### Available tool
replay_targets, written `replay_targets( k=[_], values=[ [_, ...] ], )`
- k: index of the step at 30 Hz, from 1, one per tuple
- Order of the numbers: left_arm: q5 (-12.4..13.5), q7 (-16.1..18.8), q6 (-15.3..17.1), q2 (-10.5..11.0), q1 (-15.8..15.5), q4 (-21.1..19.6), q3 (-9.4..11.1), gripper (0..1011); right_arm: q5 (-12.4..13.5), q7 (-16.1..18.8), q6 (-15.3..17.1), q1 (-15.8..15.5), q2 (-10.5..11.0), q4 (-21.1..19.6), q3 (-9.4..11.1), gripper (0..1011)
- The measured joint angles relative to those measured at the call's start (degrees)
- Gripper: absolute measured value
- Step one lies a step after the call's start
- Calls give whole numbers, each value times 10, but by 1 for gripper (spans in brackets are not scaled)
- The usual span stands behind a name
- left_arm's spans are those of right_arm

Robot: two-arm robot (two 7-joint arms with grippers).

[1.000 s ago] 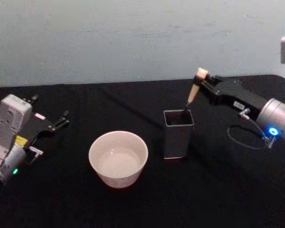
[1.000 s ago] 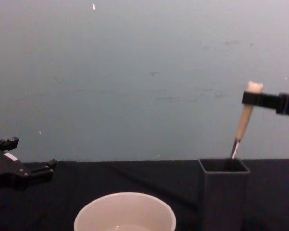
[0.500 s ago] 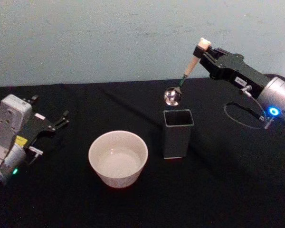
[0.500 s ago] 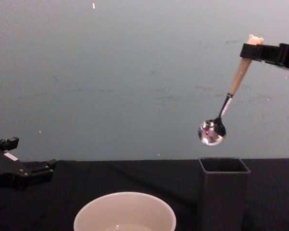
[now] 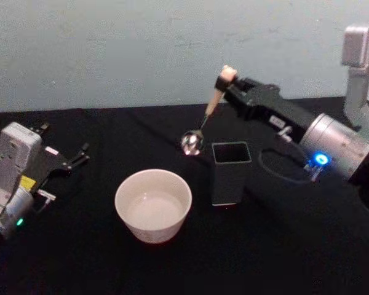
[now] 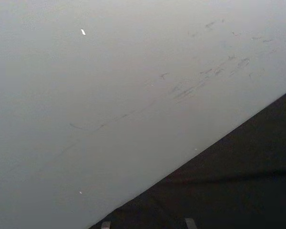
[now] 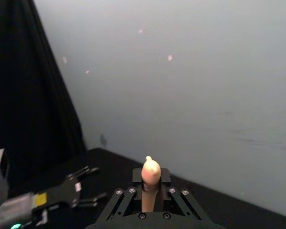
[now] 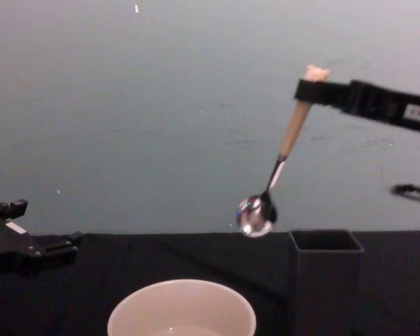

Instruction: Pick up the stirring spoon with one hand, stir inside the cup, then place it back in its original position.

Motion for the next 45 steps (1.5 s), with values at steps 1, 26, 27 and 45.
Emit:
replay_targets(
  k=[1, 26, 27, 45],
  values=[
    [0, 0, 0, 0, 0, 0, 0, 1001, -3, 2, 0, 0, -1, -1, -7, 215],
    [0, 0, 0, 0, 0, 0, 0, 1001, -89, 45, -10, -3, -7, 11, -105, 216],
    [0, 0, 0, 0, 0, 0, 0, 1001, -98, 46, -11, -2, -10, 14, -111, 216],
    [0, 0, 0, 0, 0, 0, 0, 1001, -184, 21, -13, 17, -74, 73, -142, 216]
  ],
)
